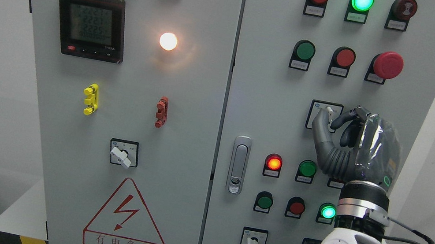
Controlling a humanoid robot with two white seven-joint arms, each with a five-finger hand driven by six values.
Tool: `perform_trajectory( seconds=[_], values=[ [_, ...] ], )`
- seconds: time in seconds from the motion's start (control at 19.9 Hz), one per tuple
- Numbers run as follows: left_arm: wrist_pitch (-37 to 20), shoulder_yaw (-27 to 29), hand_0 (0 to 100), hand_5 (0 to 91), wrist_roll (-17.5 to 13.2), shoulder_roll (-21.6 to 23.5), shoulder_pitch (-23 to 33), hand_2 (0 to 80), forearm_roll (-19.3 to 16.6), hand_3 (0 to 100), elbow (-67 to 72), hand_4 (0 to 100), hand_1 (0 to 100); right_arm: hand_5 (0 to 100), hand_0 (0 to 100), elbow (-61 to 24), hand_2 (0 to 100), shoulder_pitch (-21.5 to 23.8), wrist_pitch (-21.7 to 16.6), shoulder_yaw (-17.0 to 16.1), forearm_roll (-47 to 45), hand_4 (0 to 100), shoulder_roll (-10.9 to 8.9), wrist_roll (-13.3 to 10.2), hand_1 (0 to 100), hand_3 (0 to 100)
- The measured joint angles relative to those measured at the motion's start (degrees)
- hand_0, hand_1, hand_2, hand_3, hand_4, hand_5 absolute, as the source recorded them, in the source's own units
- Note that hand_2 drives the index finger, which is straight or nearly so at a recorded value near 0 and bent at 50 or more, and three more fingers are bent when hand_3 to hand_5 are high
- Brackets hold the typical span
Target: Rotate and turn off gray switch
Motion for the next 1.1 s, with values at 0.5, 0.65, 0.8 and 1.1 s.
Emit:
perform_trajectory(
  seconds=[0.5,0.65,0.8,1.1],
  values=[
    [0.0,0.0,12,0.0,0.0,0.0,0.0,0.0,0.0,0,0.0,0,39,100,36,0.0,71,-0.01,0.0,0.2,-0.05,99,0.0,-0.21,44,100],
    [0.0,0.0,12,0.0,0.0,0.0,0.0,0.0,0.0,0,0.0,0,39,100,33,0.0,71,-0.01,0.0,0.28,-0.05,99,0.0,-0.06,44,100],
    [0.0,0.0,12,0.0,0.0,0.0,0.0,0.0,0.0,0,0.0,0,39,100,32,-0.02,70,0.0,0.0,0.34,-0.06,99,0.0,0.09,45,100],
    [0.0,0.0,12,0.0,0.0,-0.01,0.0,0.0,0.0,0,0.0,0,39,100,30,-0.07,70,0.1,0.0,0.46,-0.07,99,-0.01,0.3,45,100]
  ],
)
